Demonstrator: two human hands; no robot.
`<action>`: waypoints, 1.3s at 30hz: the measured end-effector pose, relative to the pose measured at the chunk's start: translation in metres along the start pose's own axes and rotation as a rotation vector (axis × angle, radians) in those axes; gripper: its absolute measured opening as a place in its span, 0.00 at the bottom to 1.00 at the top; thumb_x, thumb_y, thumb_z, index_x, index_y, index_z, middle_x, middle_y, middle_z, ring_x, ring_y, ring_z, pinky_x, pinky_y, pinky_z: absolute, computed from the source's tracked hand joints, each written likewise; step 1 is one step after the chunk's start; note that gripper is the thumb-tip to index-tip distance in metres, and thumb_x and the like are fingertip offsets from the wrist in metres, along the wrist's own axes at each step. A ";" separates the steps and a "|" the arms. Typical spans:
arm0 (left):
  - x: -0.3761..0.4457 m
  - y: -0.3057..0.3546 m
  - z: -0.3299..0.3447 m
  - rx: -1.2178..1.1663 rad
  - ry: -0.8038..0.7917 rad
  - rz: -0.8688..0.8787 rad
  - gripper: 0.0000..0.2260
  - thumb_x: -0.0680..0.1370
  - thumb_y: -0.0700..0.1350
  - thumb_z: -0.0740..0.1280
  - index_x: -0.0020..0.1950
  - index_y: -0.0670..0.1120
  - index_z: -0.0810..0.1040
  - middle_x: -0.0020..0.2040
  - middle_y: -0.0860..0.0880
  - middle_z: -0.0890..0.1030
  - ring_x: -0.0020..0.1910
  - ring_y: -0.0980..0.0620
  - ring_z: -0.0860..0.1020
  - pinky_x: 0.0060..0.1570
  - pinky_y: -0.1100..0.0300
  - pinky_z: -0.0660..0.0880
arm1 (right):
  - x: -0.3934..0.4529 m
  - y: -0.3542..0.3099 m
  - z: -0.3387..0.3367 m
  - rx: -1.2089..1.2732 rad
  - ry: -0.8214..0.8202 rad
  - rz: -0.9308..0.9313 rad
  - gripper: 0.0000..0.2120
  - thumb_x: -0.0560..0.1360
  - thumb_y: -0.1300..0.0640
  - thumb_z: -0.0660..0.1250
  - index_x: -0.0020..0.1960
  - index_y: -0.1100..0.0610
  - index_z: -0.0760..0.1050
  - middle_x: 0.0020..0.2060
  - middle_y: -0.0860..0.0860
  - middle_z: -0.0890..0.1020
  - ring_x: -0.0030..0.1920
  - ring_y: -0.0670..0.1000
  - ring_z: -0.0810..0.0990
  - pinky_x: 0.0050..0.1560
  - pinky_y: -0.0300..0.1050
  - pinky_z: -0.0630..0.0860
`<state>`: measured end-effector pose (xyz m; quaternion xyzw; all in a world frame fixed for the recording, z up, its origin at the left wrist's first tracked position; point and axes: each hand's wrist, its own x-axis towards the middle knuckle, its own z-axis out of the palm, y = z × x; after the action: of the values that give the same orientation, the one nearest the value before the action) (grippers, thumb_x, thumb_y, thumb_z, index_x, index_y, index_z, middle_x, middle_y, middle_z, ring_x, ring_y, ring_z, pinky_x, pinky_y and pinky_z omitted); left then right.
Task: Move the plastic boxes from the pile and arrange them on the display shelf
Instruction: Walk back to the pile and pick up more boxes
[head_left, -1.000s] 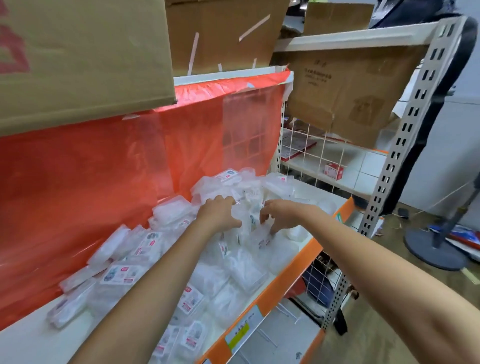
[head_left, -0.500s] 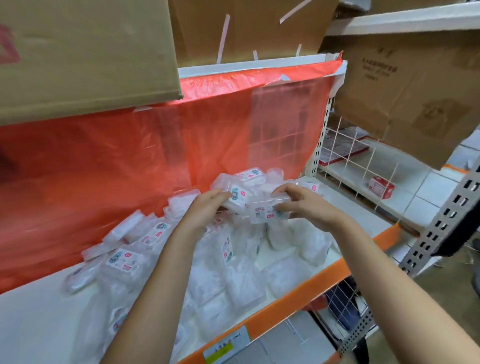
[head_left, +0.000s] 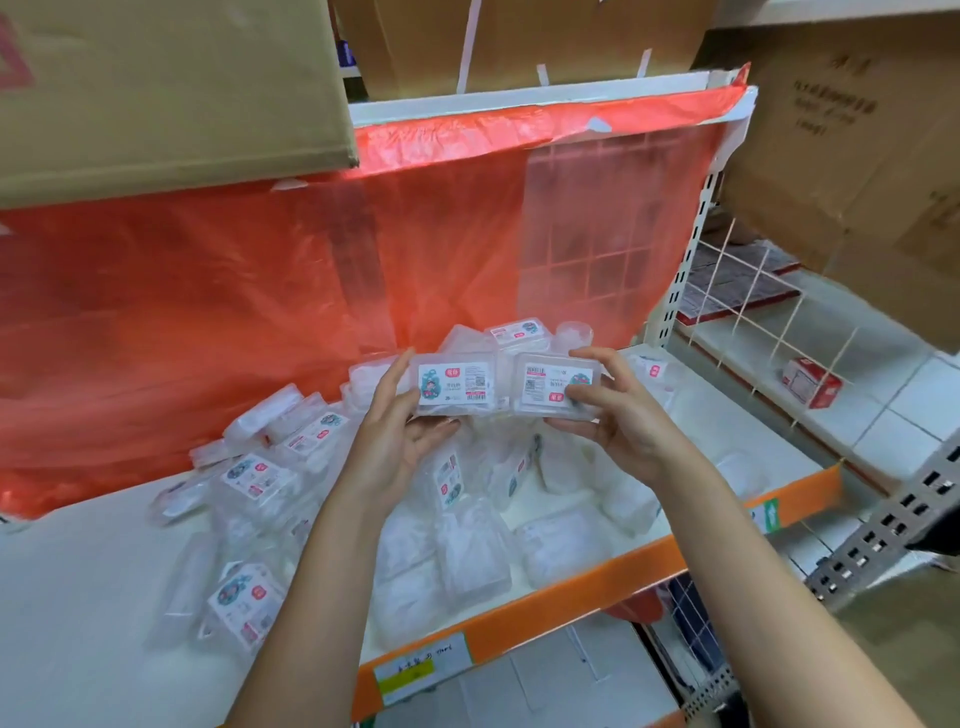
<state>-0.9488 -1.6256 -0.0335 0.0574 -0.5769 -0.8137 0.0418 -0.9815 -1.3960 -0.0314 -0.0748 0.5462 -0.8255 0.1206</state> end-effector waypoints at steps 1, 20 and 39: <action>-0.003 -0.001 0.002 -0.012 -0.005 -0.001 0.18 0.81 0.39 0.57 0.68 0.56 0.67 0.52 0.46 0.83 0.51 0.49 0.82 0.47 0.57 0.80 | -0.001 0.000 -0.002 -0.005 -0.025 0.002 0.16 0.75 0.72 0.62 0.54 0.53 0.73 0.47 0.53 0.83 0.48 0.55 0.83 0.47 0.50 0.82; -0.011 -0.016 0.017 0.057 -0.036 0.053 0.28 0.75 0.29 0.64 0.65 0.56 0.66 0.54 0.48 0.81 0.51 0.53 0.81 0.48 0.60 0.80 | -0.007 0.008 -0.015 -0.080 -0.129 -0.025 0.32 0.68 0.80 0.65 0.62 0.49 0.70 0.57 0.50 0.78 0.56 0.54 0.80 0.53 0.46 0.80; -0.008 -0.012 0.011 0.281 -0.077 0.192 0.29 0.71 0.27 0.69 0.61 0.52 0.63 0.62 0.47 0.75 0.51 0.60 0.80 0.49 0.65 0.77 | 0.008 0.012 -0.010 0.257 0.031 0.104 0.15 0.73 0.53 0.63 0.58 0.55 0.75 0.53 0.54 0.82 0.52 0.52 0.80 0.45 0.44 0.78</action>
<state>-0.9427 -1.6102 -0.0413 -0.0240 -0.6891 -0.7188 0.0888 -0.9906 -1.3941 -0.0464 -0.0175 0.4407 -0.8825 0.1634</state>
